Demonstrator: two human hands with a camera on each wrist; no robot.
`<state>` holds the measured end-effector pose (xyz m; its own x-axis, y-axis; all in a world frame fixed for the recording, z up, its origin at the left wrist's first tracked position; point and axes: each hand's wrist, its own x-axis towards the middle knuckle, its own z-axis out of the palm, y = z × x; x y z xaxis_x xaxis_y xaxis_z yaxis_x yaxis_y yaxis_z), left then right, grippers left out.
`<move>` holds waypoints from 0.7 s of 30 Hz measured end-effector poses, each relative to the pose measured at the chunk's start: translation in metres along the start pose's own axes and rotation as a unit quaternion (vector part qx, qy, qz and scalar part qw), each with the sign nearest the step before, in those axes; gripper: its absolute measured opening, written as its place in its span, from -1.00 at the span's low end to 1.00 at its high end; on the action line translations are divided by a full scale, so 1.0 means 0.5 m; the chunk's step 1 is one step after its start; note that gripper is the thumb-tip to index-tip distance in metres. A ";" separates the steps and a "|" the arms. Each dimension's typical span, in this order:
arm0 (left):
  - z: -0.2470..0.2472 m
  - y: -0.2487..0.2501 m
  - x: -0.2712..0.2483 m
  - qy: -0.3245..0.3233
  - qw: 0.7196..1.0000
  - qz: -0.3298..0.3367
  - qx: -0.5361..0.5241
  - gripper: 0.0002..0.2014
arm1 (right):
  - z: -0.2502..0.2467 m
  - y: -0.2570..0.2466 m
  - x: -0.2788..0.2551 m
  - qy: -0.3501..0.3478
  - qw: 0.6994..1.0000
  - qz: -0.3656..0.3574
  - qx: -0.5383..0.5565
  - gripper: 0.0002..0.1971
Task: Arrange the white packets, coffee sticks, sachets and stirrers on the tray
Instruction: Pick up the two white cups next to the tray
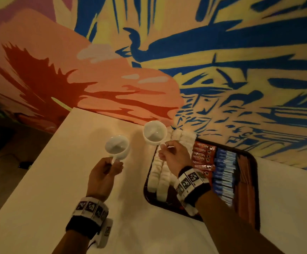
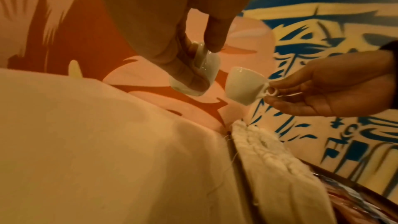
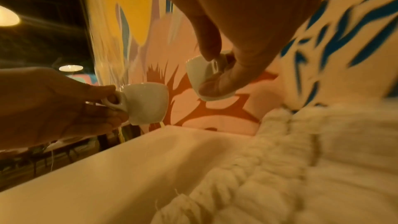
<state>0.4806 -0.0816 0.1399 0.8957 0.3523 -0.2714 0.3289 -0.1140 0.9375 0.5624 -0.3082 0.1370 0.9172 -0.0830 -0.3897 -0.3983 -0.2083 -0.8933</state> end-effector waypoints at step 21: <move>0.787 0.119 -0.247 -0.306 0.949 -0.016 0.071 -0.88 | -0.778 0.362 -0.254 0.192 0.975 0.102 0.053 -0.87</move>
<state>0.5074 -0.4975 0.1436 0.8763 -0.2439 -0.4154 0.3567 -0.2509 0.8999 0.3765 -0.7145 0.1118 0.7453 -0.4758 -0.4670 -0.5530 -0.0498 -0.8317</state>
